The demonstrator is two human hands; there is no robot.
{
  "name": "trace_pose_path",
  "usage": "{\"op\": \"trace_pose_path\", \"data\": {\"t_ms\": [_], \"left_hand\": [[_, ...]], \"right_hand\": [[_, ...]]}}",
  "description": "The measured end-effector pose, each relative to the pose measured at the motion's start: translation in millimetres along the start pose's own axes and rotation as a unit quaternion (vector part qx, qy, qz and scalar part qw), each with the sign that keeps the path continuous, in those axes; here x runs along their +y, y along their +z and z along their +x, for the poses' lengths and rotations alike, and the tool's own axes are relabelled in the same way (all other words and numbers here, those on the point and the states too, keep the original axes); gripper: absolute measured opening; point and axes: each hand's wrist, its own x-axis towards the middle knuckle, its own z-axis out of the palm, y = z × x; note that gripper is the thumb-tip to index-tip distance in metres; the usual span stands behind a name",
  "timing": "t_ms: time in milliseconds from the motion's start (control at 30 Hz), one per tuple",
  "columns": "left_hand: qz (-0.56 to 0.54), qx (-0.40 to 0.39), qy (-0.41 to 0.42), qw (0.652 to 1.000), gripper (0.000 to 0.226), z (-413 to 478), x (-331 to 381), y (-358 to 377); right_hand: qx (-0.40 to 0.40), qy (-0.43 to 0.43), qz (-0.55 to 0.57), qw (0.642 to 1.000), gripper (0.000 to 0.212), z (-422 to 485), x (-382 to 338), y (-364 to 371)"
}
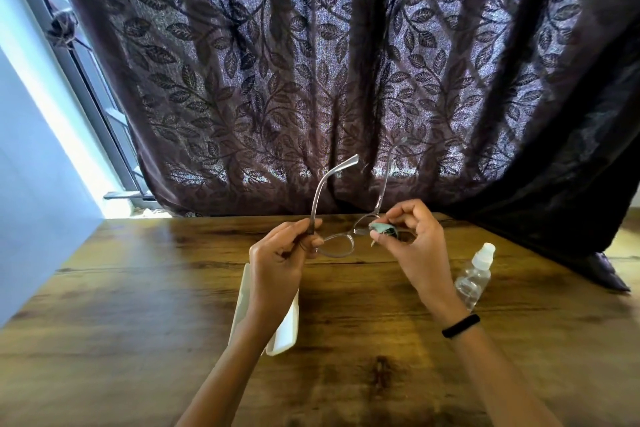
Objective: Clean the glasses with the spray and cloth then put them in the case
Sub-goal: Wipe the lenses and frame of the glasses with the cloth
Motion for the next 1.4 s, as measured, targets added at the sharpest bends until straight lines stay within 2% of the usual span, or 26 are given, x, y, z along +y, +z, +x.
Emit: {"op": "trace_pose_path", "data": {"t_ms": [167, 300, 500, 600, 667, 733, 800, 900, 1000, 1100, 1300, 1400], "left_hand": [[0.037, 0.004, 0.024, 0.999, 0.031, 2, 1, -3], [0.073, 0.002, 0.042, 0.996, 0.036, 4, 8, -1], [0.116, -0.029, 0.037, 0.992, 0.041, 7, 14, 1], [0.126, -0.04, 0.025, 0.991, 0.039, 7, 19, 1], [0.128, -0.048, 0.022, 0.99, 0.04, 7, 23, 2], [0.132, -0.052, 0.021, 0.99, 0.048, 7, 26, 3], [0.135, -0.054, 0.014, 0.989, 0.067, 7, 29, 2], [0.137, -0.061, 0.017, 0.989, 0.087, 8, 29, 1], [0.124, -0.056, 0.015, 0.991, 0.092, 8, 29, 2], [0.118, -0.057, 0.011, 0.991, 0.097, 8, 28, 4], [0.111, -0.051, -0.002, 0.993, 0.1, 8, 29, 7], [0.117, -0.052, 0.01, 0.992, 0.1, 8, 29, 9]], "right_hand": [[0.009, -0.014, 0.068, 0.998, 0.031, -2, -20, -1], [-0.032, -0.087, 0.065, 0.994, 0.025, -8, -43, 1], [-0.083, -0.116, 0.087, 0.986, 0.02, -15, -59, 11], [-0.089, -0.138, 0.062, 0.984, 0.019, -15, -61, 16], [-0.086, -0.188, -0.003, 0.978, 0.023, -13, -62, 17], [-0.095, -0.28, -0.115, 0.948, 0.022, -10, -61, 18], [-0.126, -0.367, -0.232, 0.892, 0.024, -7, -59, 19], [-0.17, -0.418, -0.337, 0.826, 0.034, -9, -55, 18], [-0.163, -0.44, -0.405, 0.785, 0.035, -12, -53, 15], [-0.156, -0.46, -0.418, 0.768, 0.032, -10, -52, 12], [-0.108, -0.471, -0.4, 0.779, 0.021, -4, -48, 12], [-0.095, -0.483, -0.399, 0.774, 0.019, -2, -50, 12]]}}
